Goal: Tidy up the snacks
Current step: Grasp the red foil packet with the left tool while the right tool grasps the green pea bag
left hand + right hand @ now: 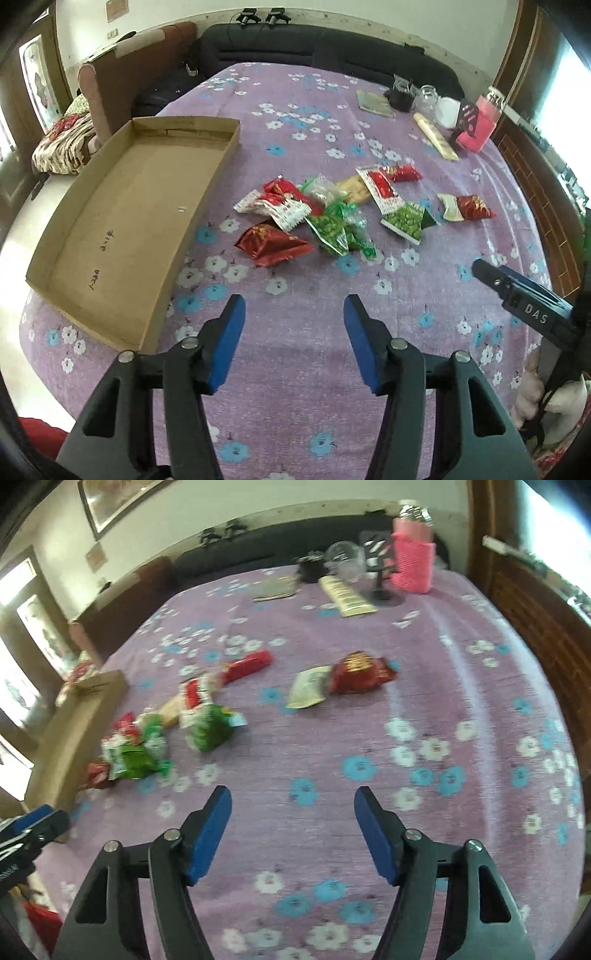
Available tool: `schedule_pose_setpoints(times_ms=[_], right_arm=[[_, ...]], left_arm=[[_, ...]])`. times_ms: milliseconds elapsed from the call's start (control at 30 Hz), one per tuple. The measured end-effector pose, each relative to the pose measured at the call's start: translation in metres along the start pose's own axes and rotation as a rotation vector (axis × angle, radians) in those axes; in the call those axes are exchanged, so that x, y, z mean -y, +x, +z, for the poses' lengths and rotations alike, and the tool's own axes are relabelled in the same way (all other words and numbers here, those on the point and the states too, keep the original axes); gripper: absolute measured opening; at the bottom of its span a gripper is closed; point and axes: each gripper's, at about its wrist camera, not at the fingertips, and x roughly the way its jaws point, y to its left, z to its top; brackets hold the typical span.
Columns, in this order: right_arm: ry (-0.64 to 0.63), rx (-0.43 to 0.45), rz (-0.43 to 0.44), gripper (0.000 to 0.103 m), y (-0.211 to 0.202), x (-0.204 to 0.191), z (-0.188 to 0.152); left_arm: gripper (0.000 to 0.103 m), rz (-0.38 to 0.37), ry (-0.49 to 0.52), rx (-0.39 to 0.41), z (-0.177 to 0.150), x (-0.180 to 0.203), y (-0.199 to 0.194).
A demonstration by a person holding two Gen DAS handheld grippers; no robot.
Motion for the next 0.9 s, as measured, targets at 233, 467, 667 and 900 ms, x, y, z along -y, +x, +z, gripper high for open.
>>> schedule_pose_setpoints(times_ms=[233,467,667,900], right_arm=[[-0.058,-0.052,0.168,0.066,0.013,-0.054,0.014],[0.008,-0.117,0.247,0.052,0.044,-0.084,0.036],[0.019,-0.096,0.061,0.052,0.053,-0.074,0.041],[0.145,-0.072,-0.029,0.052,0.056,-0.045,0.044]], left_arm=[[0.057,-0.071,0.036,-0.002,0.021,-0.022,0.016],[0.057,-0.157,0.1,-0.022,0.045,-0.048,0.028],[0.057,-0.234,0.165,-0.053,0.052,-0.057,0.049],[0.057,-0.301,0.194,-0.1,0.054,-0.056,0.068]])
